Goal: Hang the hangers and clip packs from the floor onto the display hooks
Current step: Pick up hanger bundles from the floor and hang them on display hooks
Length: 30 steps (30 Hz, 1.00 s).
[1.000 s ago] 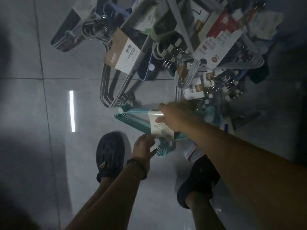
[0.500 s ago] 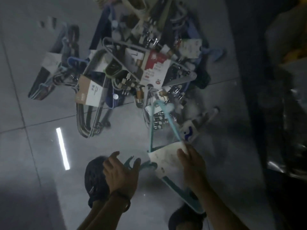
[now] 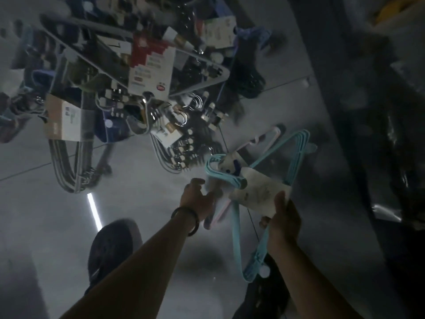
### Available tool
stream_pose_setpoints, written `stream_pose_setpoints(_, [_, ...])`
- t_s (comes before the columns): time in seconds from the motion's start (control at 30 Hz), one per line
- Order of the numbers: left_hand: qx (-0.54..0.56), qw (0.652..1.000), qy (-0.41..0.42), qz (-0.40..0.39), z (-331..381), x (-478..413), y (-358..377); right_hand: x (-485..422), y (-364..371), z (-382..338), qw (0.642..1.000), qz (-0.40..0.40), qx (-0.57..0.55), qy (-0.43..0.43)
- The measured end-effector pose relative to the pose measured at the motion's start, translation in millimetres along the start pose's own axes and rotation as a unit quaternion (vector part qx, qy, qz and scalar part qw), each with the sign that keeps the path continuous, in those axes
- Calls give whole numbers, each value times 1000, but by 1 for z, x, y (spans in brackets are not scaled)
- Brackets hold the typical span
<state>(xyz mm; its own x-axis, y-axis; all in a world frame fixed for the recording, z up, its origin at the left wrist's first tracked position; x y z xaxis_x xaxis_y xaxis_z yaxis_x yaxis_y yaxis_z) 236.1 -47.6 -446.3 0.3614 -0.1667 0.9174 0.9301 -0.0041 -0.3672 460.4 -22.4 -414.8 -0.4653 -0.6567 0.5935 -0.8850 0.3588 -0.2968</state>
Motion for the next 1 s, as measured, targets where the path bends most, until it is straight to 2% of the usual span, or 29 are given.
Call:
stream_pose_setpoints(0.13, [-220, 975, 41, 2, 6, -21, 35, -26, -20, 12, 999, -13, 37, 7])
stream_pose_setpoints(0.23, [-257, 961, 62, 85, -5, -26, 46, -33, -30, 21, 1000, -16, 12, 18])
stream_pose_setpoints(0.3, [-224, 970, 58, 78, -16, -20, 56, -31, -31, 28, 999, -40, 6, 29])
stream_pose_setpoints(0.4, [-119, 992, 34, 3, -44, -1, 86, -20, -29, 40, 994, -62, -42, 75])
stream_pose_setpoints(0.47, [-51, 997, -15, -49, -70, 11, 100, -14, -29, 45, 993, -87, -29, 75])
stream_pose_setpoints(0.57, [98, 981, -114, -120, -94, 13, 101, -11, -35, 49, 994, -94, -23, 44])
stream_pose_setpoints(0.63, [234, 953, -153, -119, -92, 13, 87, -12, -37, 48, 995, -96, 0, 20])
stream_pose_setpoints(0.7, [314, 931, -127, -134, -81, 15, 77, -12, -33, 50, 993, -114, 7, -9])
stream_pose_setpoints(0.87, [278, 941, 1, -195, -49, 14, 86, -6, -5, 52, 974, -158, 107, -124])
stream_pose_setpoints(0.93, [278, 933, 32, -228, -41, 12, 93, -12, 6, 57, 967, -148, 177, -105])
stream_pose_setpoints(1.0, [274, 938, 26, -210, -41, 7, 99, -14, 11, 62, 962, -157, 211, -73])
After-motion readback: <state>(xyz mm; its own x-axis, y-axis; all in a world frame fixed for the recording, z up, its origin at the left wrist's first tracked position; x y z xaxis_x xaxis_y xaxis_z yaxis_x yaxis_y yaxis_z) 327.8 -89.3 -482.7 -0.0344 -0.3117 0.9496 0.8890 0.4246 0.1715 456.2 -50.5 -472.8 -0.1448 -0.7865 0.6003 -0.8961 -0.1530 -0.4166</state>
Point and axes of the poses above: each hand's wrist, its own x-axis away from the middle knuckle, its own y-axis out of the palm, z = x × y, the point moved 3 cm from there along -x, towards the middle knuckle, and after that the axes turned 15 degrees about -y, right-handed, at the moved point
